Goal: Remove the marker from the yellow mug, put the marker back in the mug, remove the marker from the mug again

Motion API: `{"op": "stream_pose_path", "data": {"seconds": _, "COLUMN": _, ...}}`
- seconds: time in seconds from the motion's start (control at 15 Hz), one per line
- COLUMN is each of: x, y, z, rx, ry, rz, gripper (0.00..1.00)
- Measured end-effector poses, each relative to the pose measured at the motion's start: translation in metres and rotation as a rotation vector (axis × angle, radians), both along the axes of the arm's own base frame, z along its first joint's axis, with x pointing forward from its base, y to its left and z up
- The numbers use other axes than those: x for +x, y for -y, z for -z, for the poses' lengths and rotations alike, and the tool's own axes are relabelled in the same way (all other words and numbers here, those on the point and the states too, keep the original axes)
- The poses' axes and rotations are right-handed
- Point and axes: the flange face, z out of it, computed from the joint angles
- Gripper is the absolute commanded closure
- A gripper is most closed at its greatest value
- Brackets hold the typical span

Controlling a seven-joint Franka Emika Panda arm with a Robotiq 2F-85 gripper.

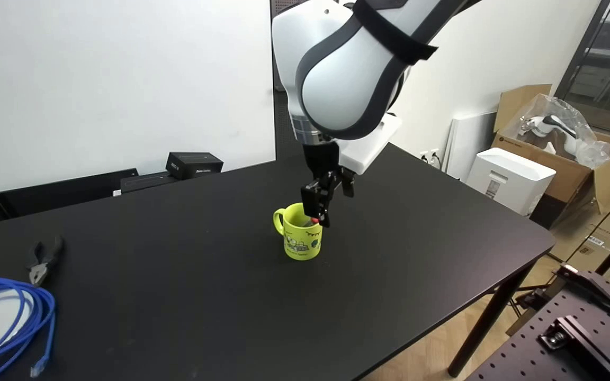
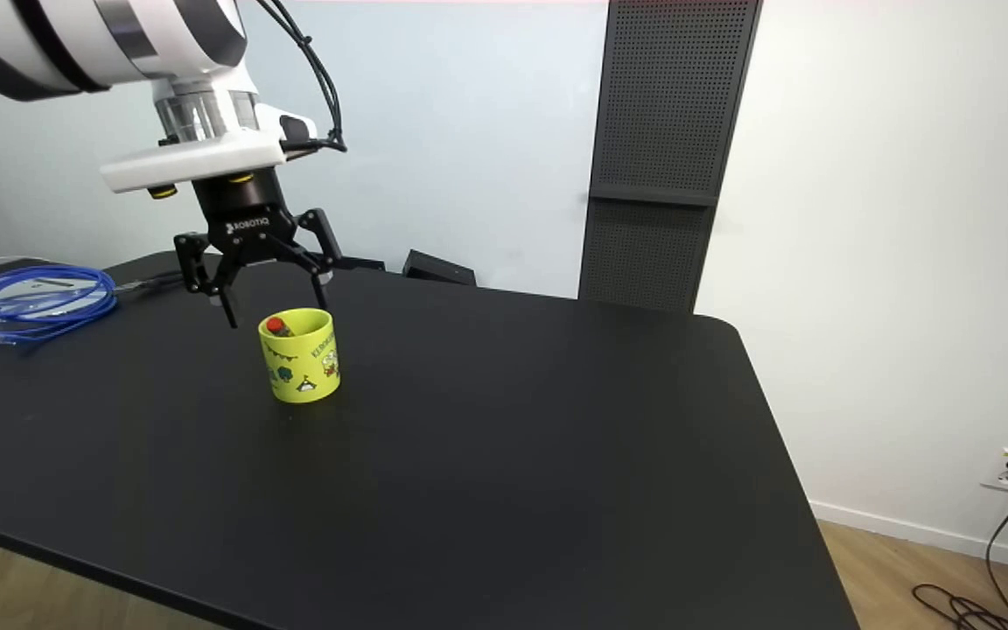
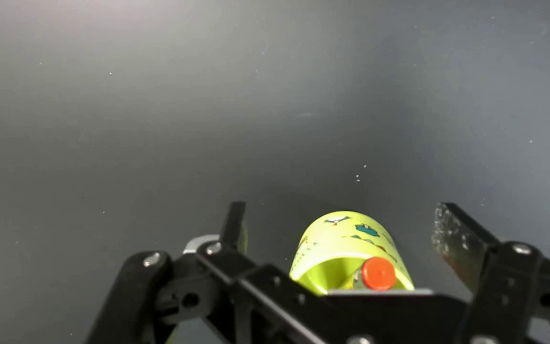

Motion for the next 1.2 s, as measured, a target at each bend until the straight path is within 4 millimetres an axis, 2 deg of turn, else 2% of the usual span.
{"op": "stream_pose_path", "data": {"seconds": 0.53, "x": 0.0, "y": -0.001, "z": 0.013, "rx": -0.003, "ry": -0.028, "rz": 0.003, "gripper": 0.83}}
{"op": "stream_pose_path", "data": {"seconds": 0.73, "x": 0.0, "y": -0.002, "z": 0.017, "rx": -0.002, "ry": -0.042, "rz": 0.009, "gripper": 0.99}}
{"op": "stream_pose_path", "data": {"seconds": 1.0, "x": 0.0, "y": -0.003, "z": 0.022, "rx": 0.0, "ry": -0.053, "rz": 0.012, "gripper": 0.98}}
{"op": "stream_pose_path", "data": {"seconds": 1.07, "x": 0.001, "y": -0.004, "z": 0.022, "rx": 0.0, "ry": -0.053, "rz": 0.011, "gripper": 0.78}}
{"op": "stream_pose_path", "data": {"seconds": 1.2, "x": 0.001, "y": -0.007, "z": 0.021, "rx": 0.001, "ry": -0.051, "rz": 0.004, "gripper": 0.7}}
